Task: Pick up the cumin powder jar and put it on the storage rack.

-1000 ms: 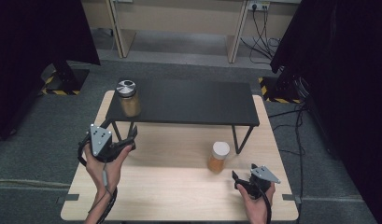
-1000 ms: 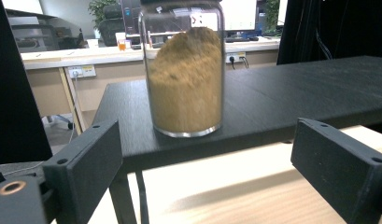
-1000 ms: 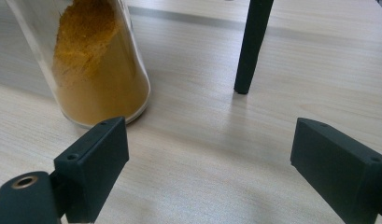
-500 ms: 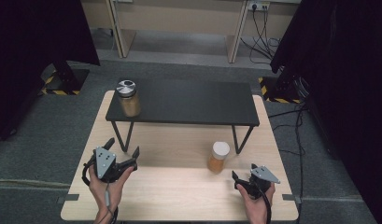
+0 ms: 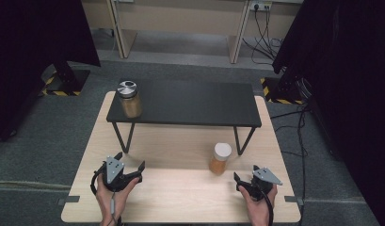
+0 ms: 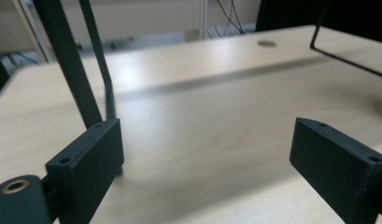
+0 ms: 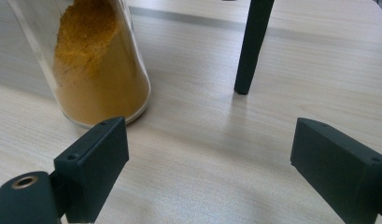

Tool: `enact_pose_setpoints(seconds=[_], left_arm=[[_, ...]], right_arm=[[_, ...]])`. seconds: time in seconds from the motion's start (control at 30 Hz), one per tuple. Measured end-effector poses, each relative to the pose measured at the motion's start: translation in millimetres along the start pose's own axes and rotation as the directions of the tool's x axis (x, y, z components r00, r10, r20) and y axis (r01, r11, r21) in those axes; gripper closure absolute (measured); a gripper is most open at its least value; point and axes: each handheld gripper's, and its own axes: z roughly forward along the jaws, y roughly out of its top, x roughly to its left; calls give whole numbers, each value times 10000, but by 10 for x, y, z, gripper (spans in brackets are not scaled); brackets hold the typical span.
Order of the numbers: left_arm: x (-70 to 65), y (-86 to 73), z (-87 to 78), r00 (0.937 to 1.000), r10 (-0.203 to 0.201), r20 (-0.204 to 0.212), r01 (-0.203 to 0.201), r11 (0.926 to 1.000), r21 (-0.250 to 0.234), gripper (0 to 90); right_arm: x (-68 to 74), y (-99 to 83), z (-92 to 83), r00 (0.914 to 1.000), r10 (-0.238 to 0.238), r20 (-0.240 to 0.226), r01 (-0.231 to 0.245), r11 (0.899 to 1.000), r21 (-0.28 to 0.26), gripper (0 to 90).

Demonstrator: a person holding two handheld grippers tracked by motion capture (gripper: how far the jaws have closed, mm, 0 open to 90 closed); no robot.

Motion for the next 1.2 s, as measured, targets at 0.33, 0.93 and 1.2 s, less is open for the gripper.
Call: enact_pose_setpoints(seconds=[0.33, 0.93, 1.2], left_arm=[[18, 129, 103, 9993, 0, 378, -55, 9894, 1451, 121], [58, 125, 245, 9961, -260, 844, 28, 9645, 2642, 136], [65, 68, 307, 9953, -183, 954, -99, 9577, 2876, 136]], right_arm=[[0, 0, 0, 10000, -4, -4, 4, 10000, 3, 115], [3, 0, -1, 10000, -78, 0, 78, 10000, -1, 115], [-7, -4, -2, 10000, -15, -40, 15, 10000, -23, 115]])
